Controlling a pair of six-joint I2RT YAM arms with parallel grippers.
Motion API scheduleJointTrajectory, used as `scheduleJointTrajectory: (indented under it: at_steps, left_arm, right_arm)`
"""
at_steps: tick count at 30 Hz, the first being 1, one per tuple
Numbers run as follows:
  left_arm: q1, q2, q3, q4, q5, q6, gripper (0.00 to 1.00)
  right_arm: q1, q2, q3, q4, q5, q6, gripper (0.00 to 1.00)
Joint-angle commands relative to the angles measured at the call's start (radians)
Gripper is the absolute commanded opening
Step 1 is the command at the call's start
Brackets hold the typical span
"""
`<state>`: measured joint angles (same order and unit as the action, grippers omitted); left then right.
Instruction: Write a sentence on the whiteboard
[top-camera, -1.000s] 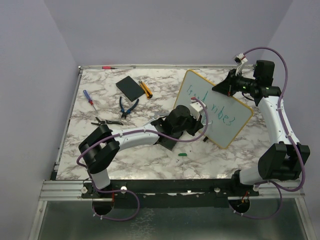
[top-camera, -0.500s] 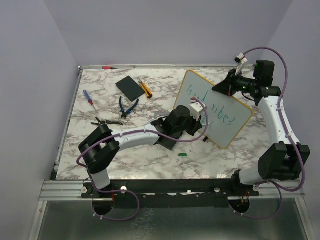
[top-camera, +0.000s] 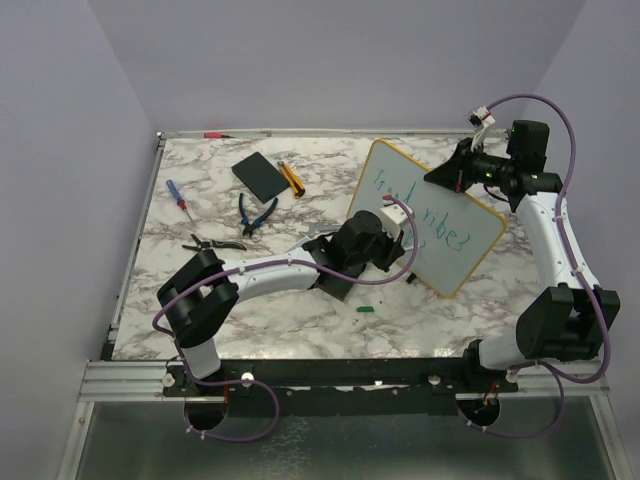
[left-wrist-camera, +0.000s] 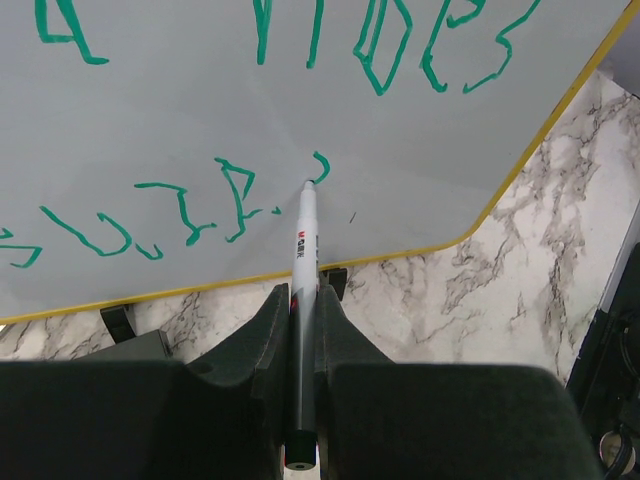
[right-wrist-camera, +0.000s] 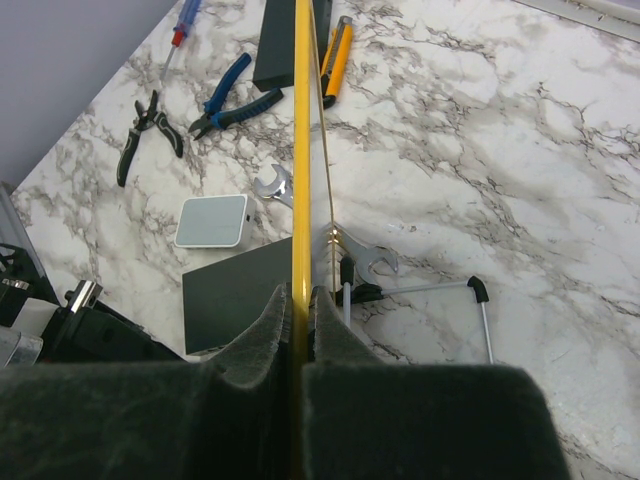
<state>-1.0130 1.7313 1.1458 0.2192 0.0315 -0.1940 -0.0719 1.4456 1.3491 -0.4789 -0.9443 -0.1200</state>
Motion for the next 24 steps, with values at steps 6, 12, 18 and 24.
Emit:
scheduleJointTrajectory:
  at_steps: [6,12,18,24]
  left_arm:
    - [0.006,-0.038,0.049,0.006,-0.064,0.028,0.0]
    - [0.006,-0.039,0.058,0.009,-0.035,0.026,0.0]
    - [0.003,-0.037,0.064,0.013,-0.033,0.027,0.0]
    - [-0.005,-0.029,0.063,0.017,-0.002,0.021,0.0]
  right_arm:
    - [0.012,0.002,-0.031,-0.066,-0.044,0.003,0.01]
    - [0.012,0.004,-0.031,-0.064,-0.043,0.003,0.01]
    - [0.012,0.004,-0.031,-0.064,-0.043,0.002,0.01]
    - [0.012,0.004,-0.031,-0.064,-0.043,0.003,0.01]
